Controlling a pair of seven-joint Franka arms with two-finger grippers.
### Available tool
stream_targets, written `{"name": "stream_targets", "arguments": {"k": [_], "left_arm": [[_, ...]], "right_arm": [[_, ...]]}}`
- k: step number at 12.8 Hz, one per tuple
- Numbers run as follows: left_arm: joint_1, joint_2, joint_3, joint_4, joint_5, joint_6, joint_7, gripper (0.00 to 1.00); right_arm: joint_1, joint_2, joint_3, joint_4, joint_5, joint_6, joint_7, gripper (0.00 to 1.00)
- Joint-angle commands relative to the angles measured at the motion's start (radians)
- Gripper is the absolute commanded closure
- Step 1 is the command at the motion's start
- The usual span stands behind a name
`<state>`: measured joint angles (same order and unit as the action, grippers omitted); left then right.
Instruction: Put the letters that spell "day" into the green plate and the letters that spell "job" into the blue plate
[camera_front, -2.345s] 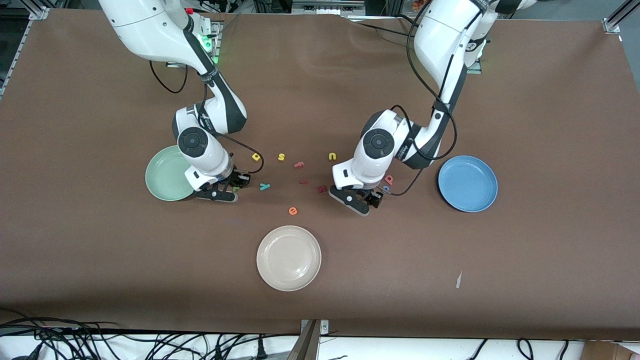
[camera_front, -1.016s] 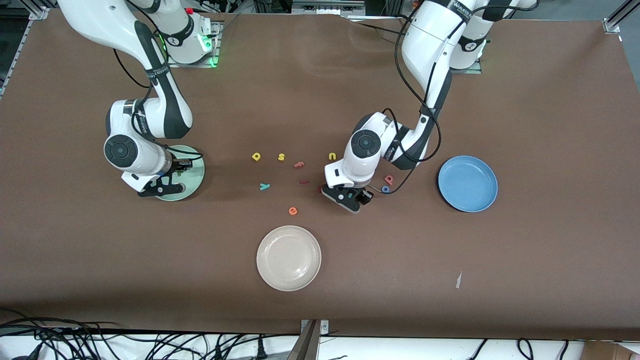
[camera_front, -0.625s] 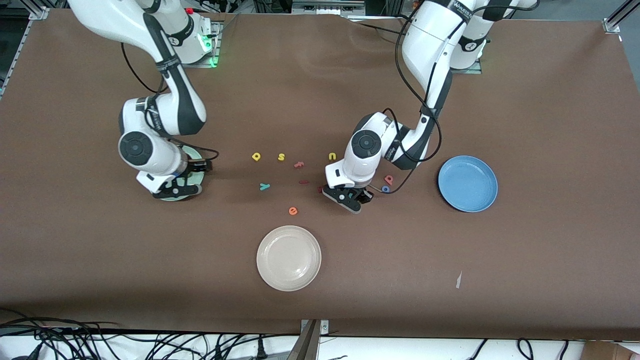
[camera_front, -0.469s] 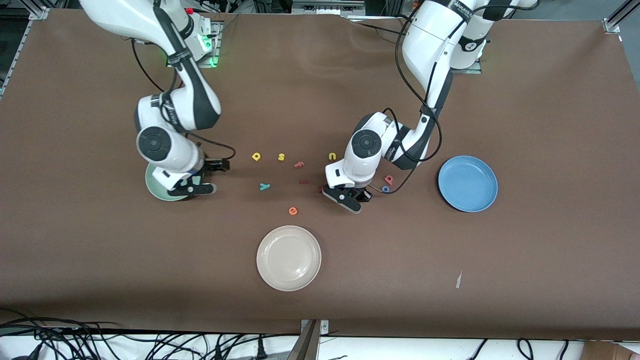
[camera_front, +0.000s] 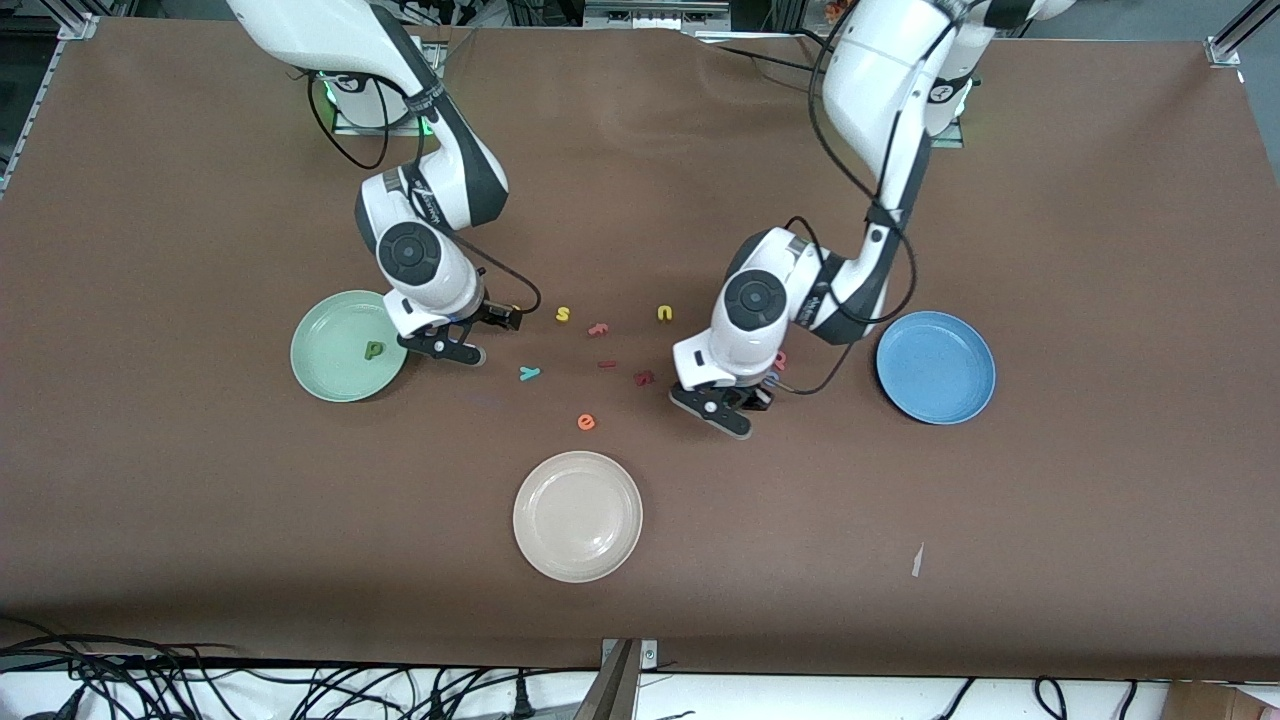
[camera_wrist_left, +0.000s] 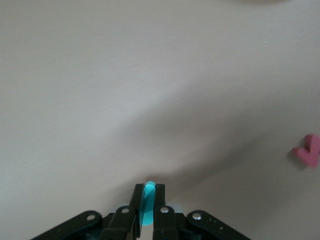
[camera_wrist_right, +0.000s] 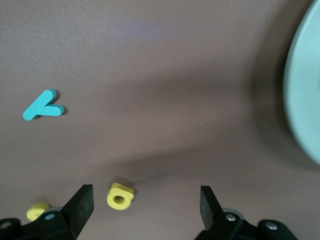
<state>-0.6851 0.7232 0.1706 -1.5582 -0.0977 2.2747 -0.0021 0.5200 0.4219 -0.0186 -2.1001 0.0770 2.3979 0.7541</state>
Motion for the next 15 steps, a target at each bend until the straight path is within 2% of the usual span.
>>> {"name": "stream_targets", "arguments": {"k": [1, 2, 4, 7, 9, 12, 13, 14, 15], "left_arm": [[0.065, -0.122, 0.003, -0.034, -0.01, -0.148, 0.037, 1.0], [0.076, -0.143, 0.004, -0.036, -0.002, -0.208, 0.028, 1.0], [0.139, -0.192, 0.0, -0.048, 0.143, -0.262, 0.036, 1.0], [0.249, -0.31, -0.01, -0.231, 0.167, -0.235, 0.095, 1.0], [0.336, -0.365, -0.026, -0.359, 0.167, -0.129, 0.169, 1.0], [0.407, -0.442, -0.028, -0.581, 0.167, 0.078, 0.263, 1.0], [0.418, -0.447, -0.028, -0.629, 0.17, 0.139, 0.272, 1.0], [0.435, -0.443, -0.028, -0.669, 0.171, 0.204, 0.295, 1.0], [0.44, -0.436, -0.028, -0.684, 0.173, 0.247, 0.309, 1.0]], "right_arm": [[0.041, -0.019, 0.014, -0.102, 0.004, 0.145, 0.14, 0.09], [0.064, -0.017, 0.012, -0.13, 0.007, 0.208, 0.145, 0.12], [0.064, -0.017, 0.014, -0.147, 0.007, 0.241, 0.157, 0.2], [0.096, -0.005, 0.011, -0.149, 0.006, 0.26, 0.2, 0.23], [0.095, -0.003, 0.0, -0.144, 0.003, 0.276, 0.199, 0.23], [0.095, 0.003, -0.006, -0.15, 0.0, 0.303, 0.197, 0.32], [0.095, 0.004, -0.006, -0.15, 0.0, 0.303, 0.197, 0.37], [0.095, 0.005, -0.006, -0.15, 0.0, 0.303, 0.197, 0.53], [0.095, 0.005, -0.006, -0.15, 0.0, 0.303, 0.197, 0.64]]}}
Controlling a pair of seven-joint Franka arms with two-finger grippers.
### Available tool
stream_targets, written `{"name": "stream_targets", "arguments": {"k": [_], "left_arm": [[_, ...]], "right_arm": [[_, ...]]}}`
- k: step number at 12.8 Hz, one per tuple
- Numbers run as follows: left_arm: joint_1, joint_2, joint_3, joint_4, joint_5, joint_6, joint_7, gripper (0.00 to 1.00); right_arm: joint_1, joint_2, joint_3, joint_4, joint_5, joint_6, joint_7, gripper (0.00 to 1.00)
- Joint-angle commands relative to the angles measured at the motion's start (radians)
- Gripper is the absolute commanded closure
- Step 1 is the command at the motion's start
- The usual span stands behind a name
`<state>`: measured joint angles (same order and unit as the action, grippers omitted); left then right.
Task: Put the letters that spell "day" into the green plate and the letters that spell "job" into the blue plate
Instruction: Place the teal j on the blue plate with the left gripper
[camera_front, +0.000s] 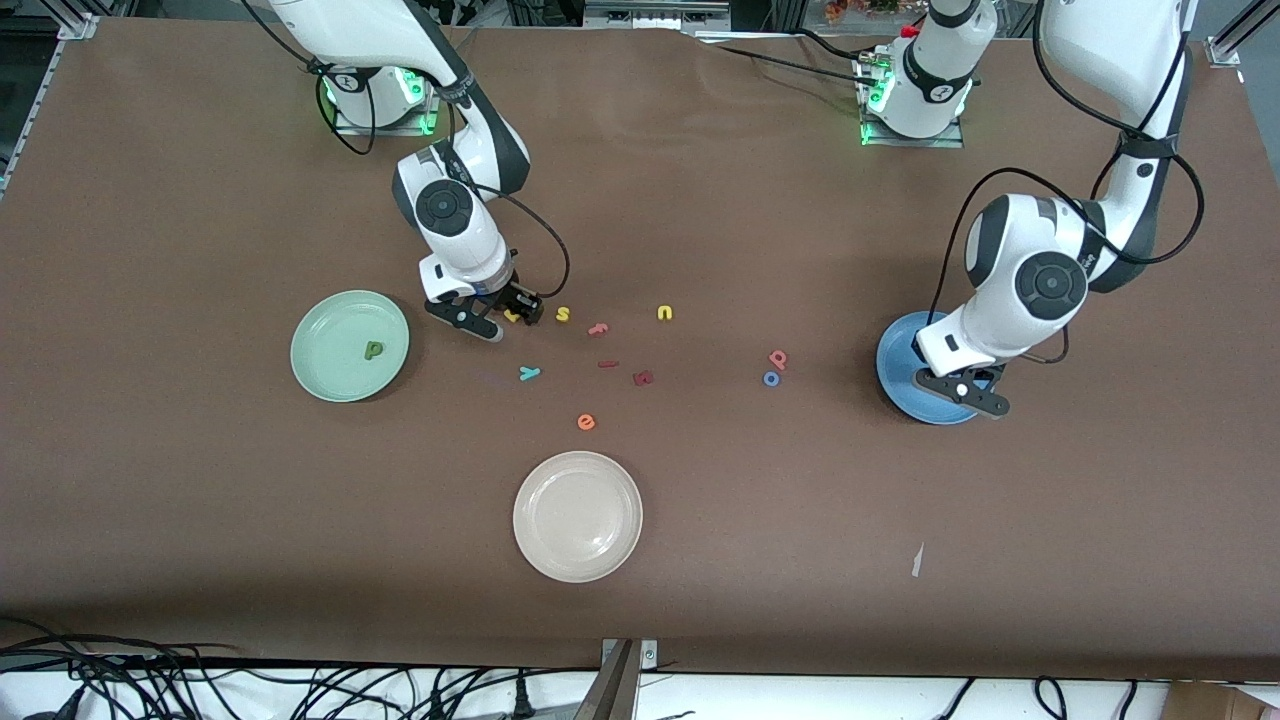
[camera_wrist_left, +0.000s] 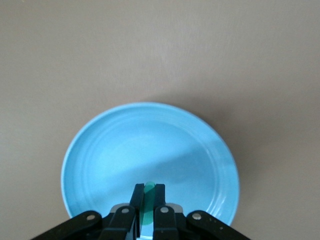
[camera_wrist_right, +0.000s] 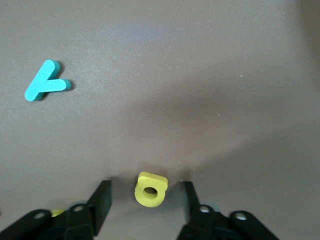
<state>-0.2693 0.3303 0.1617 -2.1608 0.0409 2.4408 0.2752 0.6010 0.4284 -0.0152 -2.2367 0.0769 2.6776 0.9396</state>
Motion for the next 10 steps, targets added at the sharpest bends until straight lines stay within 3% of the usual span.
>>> {"name": "stream_targets", "arguments": {"k": [1, 3, 4, 6, 7, 10], "left_arm": [[0.025, -0.045, -0.019, -0.082, 0.034, 0.083, 0.035, 1.0], [0.024, -0.051, -0.019, -0.08, 0.034, 0.083, 0.036, 1.0], [0.024, -0.051, -0.021, -0.077, 0.034, 0.081, 0.036, 0.97], [0.022, -0.05, -0.021, -0.079, 0.036, 0.083, 0.086, 0.55], [0.022, -0.048, -0.021, -0.077, 0.027, 0.083, 0.114, 0.46], [0.015, -0.05, -0.034, -0.068, 0.024, 0.081, 0.107, 0.45]], "right_arm": [[0.014, 0.006, -0.009, -0.014, 0.0, 0.024, 0.01, 0.72], [0.013, 0.001, -0.031, -0.008, -0.002, 0.012, -0.03, 0.85], [0.013, -0.016, -0.051, -0.001, -0.002, -0.017, -0.044, 0.86], [0.013, -0.057, -0.089, 0.04, -0.003, -0.14, -0.134, 0.86], [0.013, -0.078, -0.13, 0.066, -0.003, -0.216, -0.21, 0.86], [0.013, -0.135, -0.267, 0.088, 0.0, -0.384, -0.506, 0.85]]}}
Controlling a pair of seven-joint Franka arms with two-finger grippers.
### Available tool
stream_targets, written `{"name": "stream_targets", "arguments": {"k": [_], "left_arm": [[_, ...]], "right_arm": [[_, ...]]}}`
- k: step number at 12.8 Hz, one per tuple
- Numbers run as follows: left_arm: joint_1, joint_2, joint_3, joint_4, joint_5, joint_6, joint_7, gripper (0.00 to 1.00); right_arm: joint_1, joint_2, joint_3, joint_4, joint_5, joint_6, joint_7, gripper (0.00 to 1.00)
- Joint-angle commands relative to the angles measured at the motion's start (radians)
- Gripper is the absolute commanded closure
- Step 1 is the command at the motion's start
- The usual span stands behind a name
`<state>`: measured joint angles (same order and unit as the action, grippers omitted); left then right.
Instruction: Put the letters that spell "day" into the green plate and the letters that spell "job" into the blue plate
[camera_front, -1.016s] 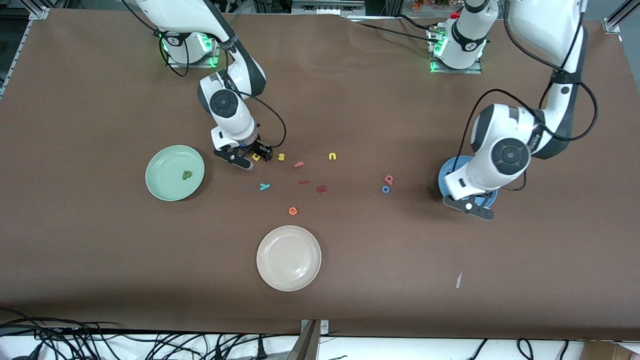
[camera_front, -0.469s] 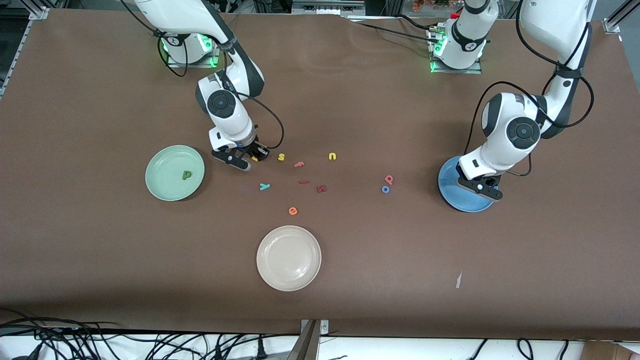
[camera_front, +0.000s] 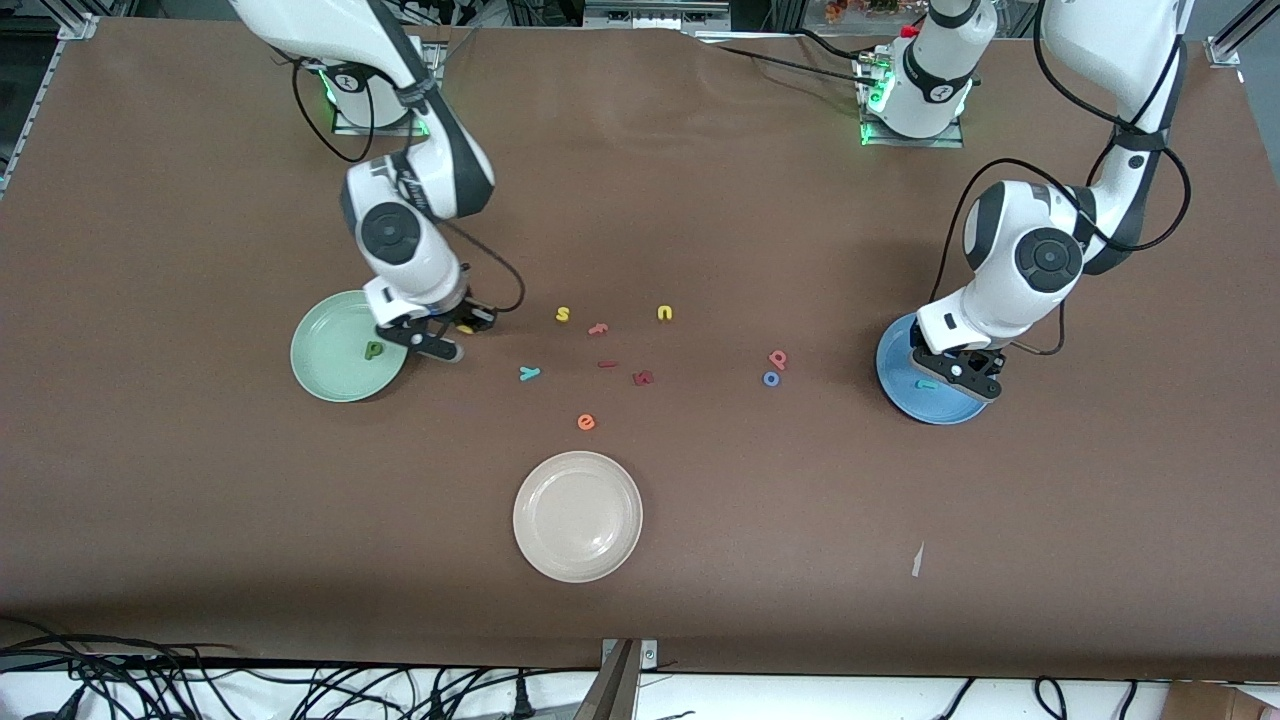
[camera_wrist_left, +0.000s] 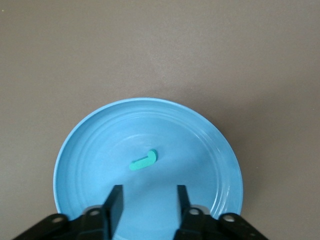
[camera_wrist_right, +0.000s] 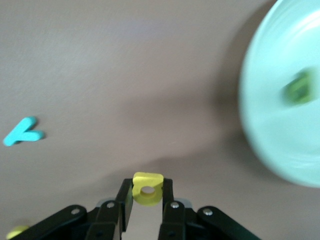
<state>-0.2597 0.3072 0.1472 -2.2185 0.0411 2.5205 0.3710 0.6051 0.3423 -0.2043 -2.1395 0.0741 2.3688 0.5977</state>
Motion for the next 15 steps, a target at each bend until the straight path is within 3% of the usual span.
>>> {"name": "stream_targets", "arguments": {"k": [1, 3, 4, 5, 6, 7, 8, 10, 12, 15], "left_arm": [[0.004, -0.027, -0.058, -0.009, -0.001, 0.001, 0.005, 0.46], [-0.021, -0.022, -0.072, 0.002, -0.091, 0.001, 0.002, 0.46], [-0.051, -0.008, -0.074, 0.017, -0.107, 0.001, 0.002, 0.46], [-0.073, 0.012, -0.075, 0.054, -0.109, 0.001, 0.003, 0.48], [-0.093, 0.041, -0.078, 0.097, -0.11, 0.003, 0.006, 0.46], [-0.125, 0.082, -0.08, 0.153, -0.104, 0.001, 0.017, 0.15], [-0.137, 0.104, -0.081, 0.174, -0.11, 0.003, 0.017, 0.0], [-0.167, 0.127, -0.086, 0.201, -0.127, 0.003, 0.003, 0.0], [-0.202, 0.167, -0.086, 0.238, -0.228, 0.001, -0.006, 0.0], [-0.239, 0.226, -0.089, 0.272, -0.378, 0.006, -0.035, 0.01]], "right_arm": [[0.007, -0.049, -0.131, -0.013, 0.004, -0.092, -0.268, 0.85], [-0.001, -0.031, -0.213, -0.019, 0.018, -0.079, -0.465, 0.81], [-0.028, -0.019, -0.216, -0.019, 0.036, -0.077, -0.493, 0.45], [-0.033, -0.019, -0.216, -0.019, 0.061, -0.077, -0.493, 0.02], [-0.033, -0.019, -0.21, -0.013, 0.067, -0.082, -0.492, 0.0], [-0.025, -0.02, -0.204, -0.004, 0.067, -0.088, -0.484, 0.0], [0.004, -0.019, -0.181, 0.019, 0.069, -0.092, -0.471, 0.0], [0.039, 0.038, -0.156, 0.108, 0.069, -0.092, -0.344, 0.0], [0.056, 0.127, -0.112, 0.218, 0.079, -0.089, -0.25, 0.0], [0.056, 0.236, -0.064, 0.352, 0.228, -0.083, -0.242, 0.0]]}}
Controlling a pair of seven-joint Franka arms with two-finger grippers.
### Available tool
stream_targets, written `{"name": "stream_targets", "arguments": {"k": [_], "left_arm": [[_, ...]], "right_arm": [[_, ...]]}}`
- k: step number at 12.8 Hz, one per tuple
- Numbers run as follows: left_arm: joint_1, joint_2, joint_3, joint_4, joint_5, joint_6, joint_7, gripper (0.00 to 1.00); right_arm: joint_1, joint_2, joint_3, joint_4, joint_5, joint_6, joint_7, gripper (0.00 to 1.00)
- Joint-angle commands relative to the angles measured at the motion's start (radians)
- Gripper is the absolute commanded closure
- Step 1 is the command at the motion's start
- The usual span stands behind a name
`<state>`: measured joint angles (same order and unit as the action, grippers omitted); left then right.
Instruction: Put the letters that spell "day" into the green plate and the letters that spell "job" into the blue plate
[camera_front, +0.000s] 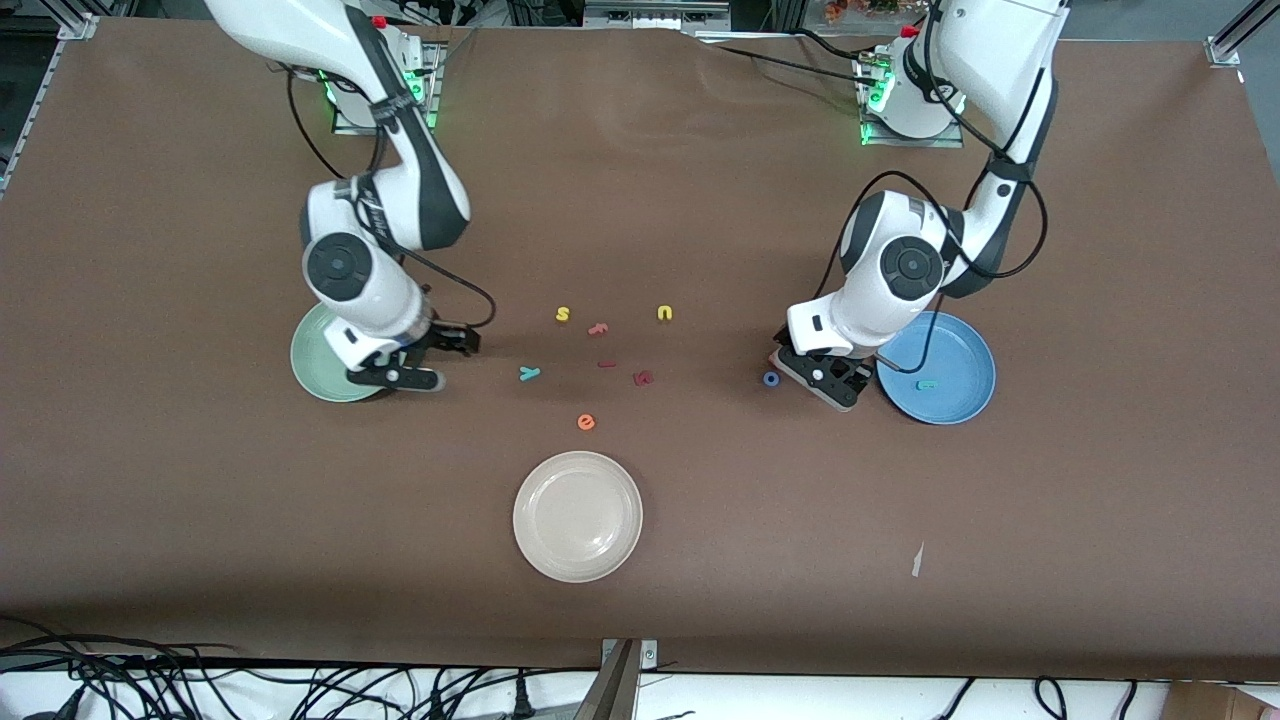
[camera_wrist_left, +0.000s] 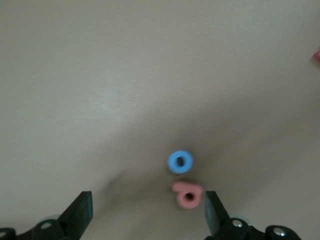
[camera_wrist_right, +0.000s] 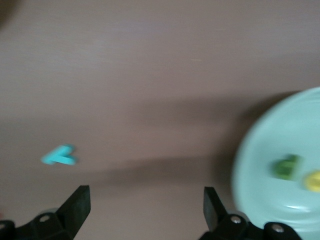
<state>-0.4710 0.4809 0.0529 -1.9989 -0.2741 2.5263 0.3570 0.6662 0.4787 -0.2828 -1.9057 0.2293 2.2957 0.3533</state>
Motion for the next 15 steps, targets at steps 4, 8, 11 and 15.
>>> {"name": "stream_targets", "arguments": {"k": [4, 8, 11, 15], "left_arm": [[-0.04, 0.085, 0.004, 0.083, -0.068, 0.006, -0.036, 0.02], [-0.057, 0.133, 0.005, 0.111, -0.068, 0.022, -0.039, 0.02], [-0.058, 0.136, 0.005, 0.111, -0.062, 0.045, -0.039, 0.05], [-0.057, 0.137, 0.005, 0.103, -0.056, 0.045, -0.038, 0.13]], "right_arm": [[0.05, 0.198, 0.065, 0.186, 0.067, 0.062, 0.016, 0.24], [0.075, 0.219, 0.06, 0.177, 0.067, 0.099, 0.016, 0.34], [0.075, 0.224, 0.056, 0.171, 0.061, 0.099, 0.015, 0.34], [0.078, 0.233, 0.054, 0.166, 0.061, 0.11, 0.015, 0.4]]}}
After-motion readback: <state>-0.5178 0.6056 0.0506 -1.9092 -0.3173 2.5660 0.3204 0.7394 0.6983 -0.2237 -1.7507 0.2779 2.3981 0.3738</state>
